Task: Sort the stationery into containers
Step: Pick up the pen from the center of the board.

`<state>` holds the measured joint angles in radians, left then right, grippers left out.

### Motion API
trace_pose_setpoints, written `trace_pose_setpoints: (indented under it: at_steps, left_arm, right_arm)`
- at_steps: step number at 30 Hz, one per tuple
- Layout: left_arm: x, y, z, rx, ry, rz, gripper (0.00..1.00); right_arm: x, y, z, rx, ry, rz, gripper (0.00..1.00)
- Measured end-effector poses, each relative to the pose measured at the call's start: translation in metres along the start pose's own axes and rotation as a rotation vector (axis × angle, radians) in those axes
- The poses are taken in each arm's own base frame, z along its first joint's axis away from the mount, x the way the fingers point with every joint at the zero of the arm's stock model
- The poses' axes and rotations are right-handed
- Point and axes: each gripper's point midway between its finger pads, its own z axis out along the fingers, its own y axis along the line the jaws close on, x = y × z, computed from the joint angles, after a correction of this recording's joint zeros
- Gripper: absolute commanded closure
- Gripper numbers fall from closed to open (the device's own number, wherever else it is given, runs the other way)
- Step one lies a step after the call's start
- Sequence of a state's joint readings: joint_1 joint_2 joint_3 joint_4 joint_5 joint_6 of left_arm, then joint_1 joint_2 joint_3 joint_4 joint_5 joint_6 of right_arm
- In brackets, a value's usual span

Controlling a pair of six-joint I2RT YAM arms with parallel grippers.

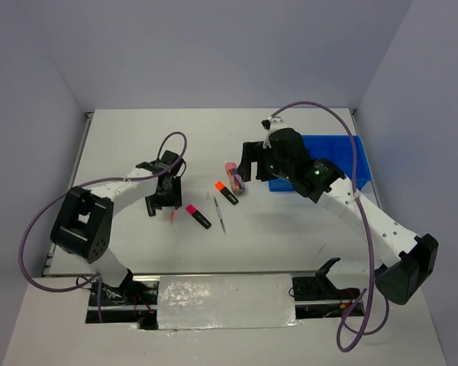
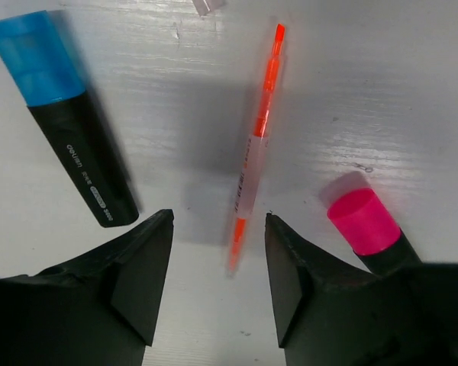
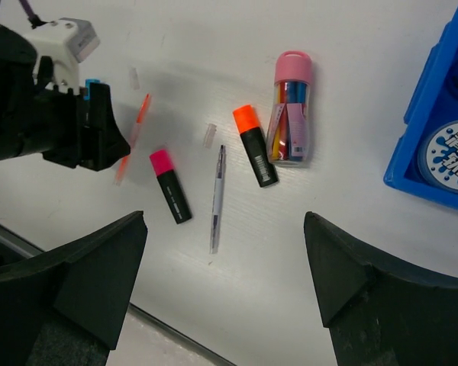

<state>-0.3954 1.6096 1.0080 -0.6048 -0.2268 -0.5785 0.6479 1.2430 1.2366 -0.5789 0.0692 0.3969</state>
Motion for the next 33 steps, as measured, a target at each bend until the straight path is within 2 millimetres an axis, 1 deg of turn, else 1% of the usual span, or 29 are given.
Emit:
trace_pose_setpoints:
  at_steps: [3, 5, 8, 9, 11, 12, 13, 15, 17, 18, 21, 23, 25, 27, 28, 29, 30, 31, 33]
  left_arm:
    - [0.001, -0.001, 0.008, -0.008, 0.012, 0.006, 0.39]
    - [0.0, -0.002, 0.011, -0.005, 0.008, 0.006, 0.44]
    - [-0.002, -0.004, 0.016, -0.002, 0.003, 0.006, 0.47]
    - [-0.002, -0.005, 0.019, -0.004, 0.006, 0.007, 0.55]
    - [0.0, -0.006, 0.024, -0.005, 0.013, 0.007, 0.57]
    - [-0.003, -0.007, 0.024, 0.0, 0.005, 0.006, 0.62]
    - [-0.004, -0.008, 0.025, 0.005, 0.0, 0.004, 0.64]
    - [-0.005, -0.011, 0.026, 0.016, -0.006, -0.002, 0.8]
    - [-0.005, -0.013, 0.026, 0.026, -0.01, -0.002, 0.94]
    - [-0.005, -0.013, 0.026, 0.03, -0.009, 0.0, 1.0]
    - [-0.003, -0.013, 0.024, 0.04, -0.011, -0.004, 1.0]
    - [0.003, -0.01, 0.019, 0.043, 0.002, -0.007, 1.0]
    - [0.009, -0.004, 0.006, 0.038, 0.015, -0.005, 1.0]
    - [0.007, -0.001, -0.015, 0.056, -0.011, -0.011, 1.0]
    - [0.004, 0.0, -0.03, 0.072, -0.038, -0.017, 1.0]
    - [0.0, 0.001, -0.046, 0.09, -0.07, -0.023, 1.0]
    - [-0.005, 0.002, -0.06, 0.104, -0.101, -0.03, 1.0]
    - [-0.012, 0.003, -0.076, 0.125, -0.145, -0.039, 1.0]
    - [-0.024, 0.005, -0.108, 0.168, -0.233, -0.057, 1.0]
  right_arm:
    - [0.002, 0.004, -0.003, -0.011, 0.002, -0.004, 0.1]
    - [0.004, 0.005, -0.004, -0.013, 0.008, -0.007, 0.1]
    - [0.005, 0.005, -0.004, -0.011, 0.012, -0.008, 0.1]
    - [0.005, 0.005, -0.004, -0.01, 0.012, -0.008, 0.09]
    - [0.005, 0.005, -0.004, -0.011, 0.013, -0.008, 0.09]
    - [0.005, 0.005, -0.004, -0.011, 0.013, -0.009, 0.09]
    - [0.005, 0.006, -0.004, -0.012, 0.014, -0.009, 0.09]
    - [0.005, 0.007, -0.005, -0.015, 0.014, -0.011, 0.08]
    - [0.005, 0.007, -0.005, -0.016, 0.014, -0.011, 0.01]
    - [0.004, 0.008, -0.005, -0.018, 0.012, -0.009, 0.0]
    - [0.004, 0.011, -0.006, -0.034, 0.015, -0.006, 0.0]
    - [0.005, 0.014, -0.005, -0.049, 0.02, 0.005, 0.0]
    - [0.006, 0.018, -0.002, -0.058, 0.026, 0.022, 0.0]
    - [0.012, 0.024, 0.007, -0.058, 0.051, 0.034, 0.02]
    - [0.018, 0.029, 0.016, -0.05, 0.077, 0.036, 0.04]
    - [0.022, 0.037, 0.028, -0.045, 0.1, 0.031, 0.08]
    - [0.026, 0.044, 0.039, -0.038, 0.121, 0.024, 0.09]
    - [0.033, 0.052, 0.053, -0.024, 0.155, 0.023, 0.09]
    - [0.041, 0.067, 0.083, 0.0, 0.196, 0.017, 0.17]
